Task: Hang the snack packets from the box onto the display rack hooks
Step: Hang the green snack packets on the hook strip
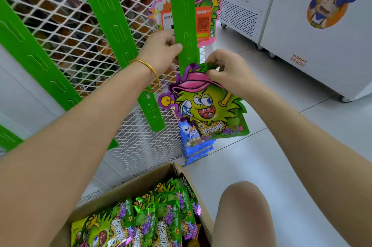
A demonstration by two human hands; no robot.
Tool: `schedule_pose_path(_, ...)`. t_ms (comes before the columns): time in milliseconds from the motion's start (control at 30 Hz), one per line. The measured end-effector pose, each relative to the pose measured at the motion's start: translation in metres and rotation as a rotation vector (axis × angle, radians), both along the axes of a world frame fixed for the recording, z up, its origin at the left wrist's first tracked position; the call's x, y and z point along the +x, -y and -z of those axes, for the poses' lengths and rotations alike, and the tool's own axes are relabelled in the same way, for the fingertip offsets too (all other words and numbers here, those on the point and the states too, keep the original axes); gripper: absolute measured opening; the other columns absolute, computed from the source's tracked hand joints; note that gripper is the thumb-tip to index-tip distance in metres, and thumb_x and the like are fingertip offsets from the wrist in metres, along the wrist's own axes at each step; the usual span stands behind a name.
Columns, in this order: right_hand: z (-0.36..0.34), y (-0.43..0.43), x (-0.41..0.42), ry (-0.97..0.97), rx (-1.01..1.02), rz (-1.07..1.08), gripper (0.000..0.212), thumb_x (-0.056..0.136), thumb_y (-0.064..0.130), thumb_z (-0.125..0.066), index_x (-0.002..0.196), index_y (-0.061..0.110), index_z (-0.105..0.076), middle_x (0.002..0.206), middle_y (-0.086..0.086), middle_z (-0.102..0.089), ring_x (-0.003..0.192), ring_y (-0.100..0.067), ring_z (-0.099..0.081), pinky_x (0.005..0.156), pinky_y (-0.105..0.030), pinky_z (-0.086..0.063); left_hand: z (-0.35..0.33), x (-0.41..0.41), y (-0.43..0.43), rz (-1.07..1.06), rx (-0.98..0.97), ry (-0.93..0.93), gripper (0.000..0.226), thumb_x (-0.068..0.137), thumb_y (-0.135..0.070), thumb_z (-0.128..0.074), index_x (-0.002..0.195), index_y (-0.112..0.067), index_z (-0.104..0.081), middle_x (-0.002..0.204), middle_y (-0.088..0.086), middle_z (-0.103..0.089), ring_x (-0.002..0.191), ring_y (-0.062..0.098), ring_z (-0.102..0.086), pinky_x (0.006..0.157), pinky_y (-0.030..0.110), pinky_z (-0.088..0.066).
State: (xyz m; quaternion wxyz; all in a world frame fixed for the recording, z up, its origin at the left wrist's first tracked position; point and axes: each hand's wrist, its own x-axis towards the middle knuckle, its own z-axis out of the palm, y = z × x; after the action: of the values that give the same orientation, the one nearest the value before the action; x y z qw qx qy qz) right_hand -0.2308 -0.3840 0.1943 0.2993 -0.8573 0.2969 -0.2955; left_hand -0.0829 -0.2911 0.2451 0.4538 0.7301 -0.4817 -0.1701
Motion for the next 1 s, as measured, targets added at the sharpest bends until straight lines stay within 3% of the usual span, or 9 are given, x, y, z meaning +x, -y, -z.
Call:
schedule_pose_path(133,0.004,0.000,-0.004,0.012,0.030,0.029,0.024,0.074,0.016,-0.059,0.098,0.020,-0.066,0.086,0.001,-0.064,0.060,0.001,-0.045,0.060,-0.024,-0.040,-0.002,-0.001,-0.001,-0.036,-0.005,-0.029,0.025,0.094,-0.008,-0.050,0.071,-0.014,-0.040,0.073,0.009,-0.048,0.061,0.018,-0.055,0.044,0.014,-0.050)
schedule_pose_path(200,0.001,-0.002,-0.005,0.005,0.031,0.038,0.023,0.075,0.026,-0.067,0.096,0.020,-0.071,0.084,-0.001,-0.067,0.066,-0.008,-0.050,0.065,-0.032,-0.044,-0.003,-0.001,-0.001,-0.048,0.005,-0.047,0.024,0.094,-0.010,-0.050,0.073,-0.014,-0.041,0.075,0.011,-0.051,0.062,0.020,-0.057,0.048,0.018,-0.054)
schedule_pose_path(300,-0.004,-0.005,-0.003,0.031,0.064,-0.005,0.015,0.076,0.031,-0.074,0.085,0.019,-0.072,0.076,-0.001,-0.067,0.061,-0.005,-0.048,0.060,-0.029,-0.038,-0.002,-0.002,-0.002,-0.022,0.037,0.021,0.016,0.093,-0.013,-0.052,0.079,-0.013,-0.044,0.083,0.017,-0.054,0.066,0.022,-0.060,0.067,0.035,-0.057)
schedule_pose_path(433,-0.010,-0.008,0.007,0.125,0.065,-0.022,0.008,0.079,0.032,-0.071,0.085,0.028,-0.066,0.074,0.008,-0.063,0.069,-0.008,-0.056,0.068,-0.033,-0.047,-0.003,-0.005,0.000,-0.009,0.058,0.209,0.022,0.089,-0.014,-0.056,0.071,-0.017,-0.044,0.059,0.003,-0.045,0.046,0.008,-0.043,0.044,0.018,-0.035)
schedule_pose_path(567,-0.008,-0.010,0.015,0.109,-0.033,0.045,0.020,0.083,0.038,-0.064,0.096,0.023,-0.065,0.081,0.008,-0.060,0.080,-0.016,-0.056,0.070,-0.036,-0.045,-0.004,-0.005,0.001,0.005,0.072,0.172,0.007,0.089,-0.013,-0.054,0.092,-0.010,-0.048,0.067,0.002,-0.047,0.052,0.012,-0.040,0.042,0.019,-0.031)
schedule_pose_path(733,-0.005,-0.013,0.018,0.120,-0.114,0.117,0.021,0.089,0.037,-0.058,0.103,0.021,-0.060,0.084,0.010,-0.054,0.082,-0.014,-0.050,0.065,-0.029,-0.032,-0.004,-0.004,0.000,0.043,0.053,0.008,0.008,0.084,-0.015,-0.055,0.090,-0.012,-0.050,0.085,0.010,-0.051,0.076,0.017,-0.047,0.066,0.031,-0.038)
schedule_pose_path(833,-0.008,-0.014,0.019,0.125,-0.121,0.158,0.020,0.090,0.035,-0.056,0.102,0.020,-0.059,0.083,0.010,-0.053,0.082,-0.014,-0.049,0.064,-0.029,-0.032,-0.003,-0.004,-0.002,0.046,0.081,-0.023,0.033,0.076,-0.027,-0.054,0.101,-0.005,-0.053,0.093,0.012,-0.052,0.084,0.019,-0.049,0.081,0.042,-0.045)
schedule_pose_path(900,-0.010,-0.014,0.019,0.132,-0.112,0.175,0.019,0.089,0.035,-0.056,0.100,0.020,-0.059,0.083,0.010,-0.053,0.083,-0.016,-0.052,0.065,-0.030,-0.033,-0.002,-0.005,-0.002,0.070,0.089,0.007,0.012,0.088,-0.021,-0.053,0.092,-0.010,-0.054,0.086,0.007,-0.054,0.077,0.016,-0.051,0.073,0.030,-0.045)
schedule_pose_path(1000,-0.015,-0.014,0.021,0.123,-0.139,0.183,0.020,0.089,0.033,-0.056,0.102,0.019,-0.059,0.087,0.006,-0.059,0.088,-0.019,-0.055,0.065,-0.029,-0.035,0.003,0.000,0.000,0.054,0.090,0.042,0.023,0.096,-0.016,-0.046,0.073,-0.020,-0.043,0.072,0.001,-0.045,0.064,0.013,-0.043,0.061,0.027,-0.035)
